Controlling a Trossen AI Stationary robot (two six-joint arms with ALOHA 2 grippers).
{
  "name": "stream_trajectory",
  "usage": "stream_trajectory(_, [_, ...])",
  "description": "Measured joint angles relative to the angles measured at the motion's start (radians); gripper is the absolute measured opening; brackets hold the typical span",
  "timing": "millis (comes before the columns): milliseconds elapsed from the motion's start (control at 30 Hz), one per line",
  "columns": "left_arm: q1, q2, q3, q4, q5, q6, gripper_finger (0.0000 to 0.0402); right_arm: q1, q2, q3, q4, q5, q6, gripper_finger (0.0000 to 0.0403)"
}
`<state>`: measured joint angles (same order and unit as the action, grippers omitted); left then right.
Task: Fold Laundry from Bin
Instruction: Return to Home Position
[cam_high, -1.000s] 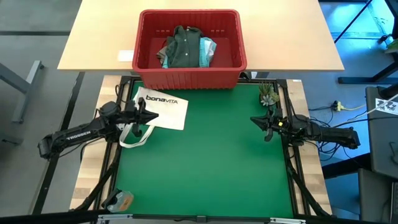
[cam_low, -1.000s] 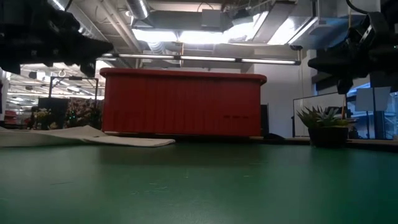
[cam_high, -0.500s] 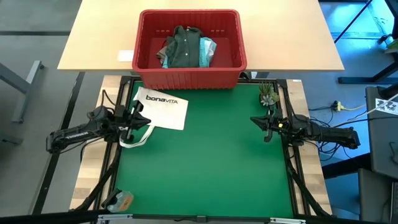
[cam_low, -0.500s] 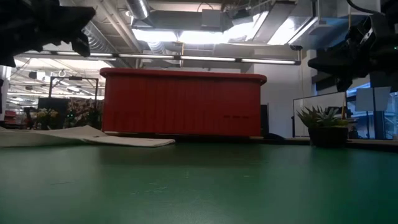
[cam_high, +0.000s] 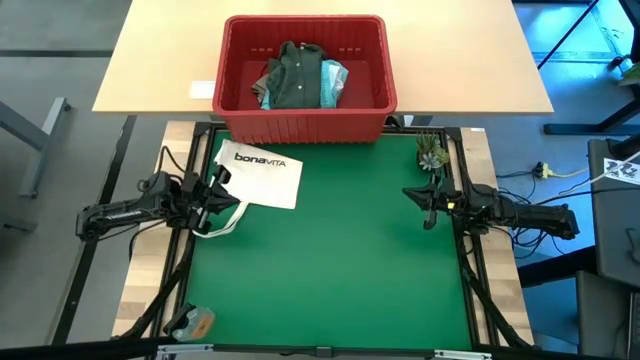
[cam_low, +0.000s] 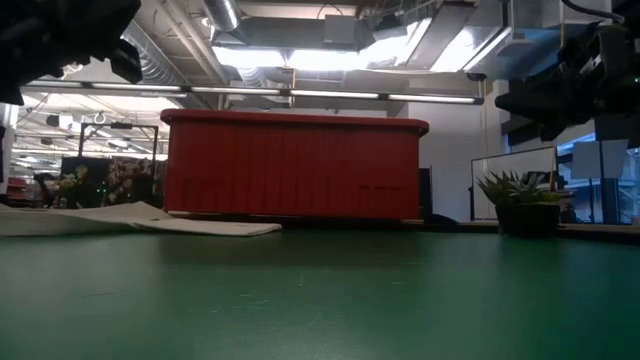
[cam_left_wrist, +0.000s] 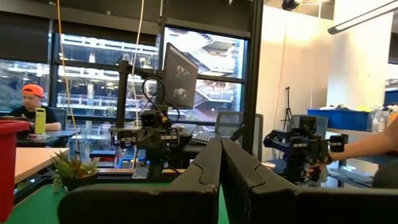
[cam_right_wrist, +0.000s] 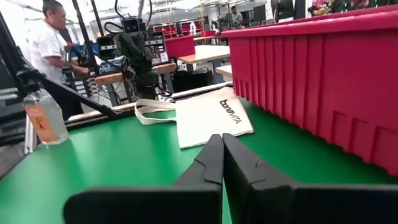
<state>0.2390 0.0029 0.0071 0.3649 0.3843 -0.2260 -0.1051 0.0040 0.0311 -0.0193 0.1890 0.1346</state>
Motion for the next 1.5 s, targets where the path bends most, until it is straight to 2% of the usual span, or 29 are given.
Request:
stream_trajectory(233, [0.000,0.000,0.000,0.000,0.000,0.000,0.0000,0.000,0.000,0.000,0.000,0.000,-0.021,0.0001])
stream_trajectory(467, [0.000,0.000,0.000,0.000,-0.001,0.000,0.0000,0.000,0.000,0.000,0.000,0.000,-0.121,0.0001])
stream_trajectory(1500, [0.000,0.000,0.000,0.000,-0.001,0.000,0.0000,0.000,0.000,-0.001,0.002,0.000,-0.113,0.0001])
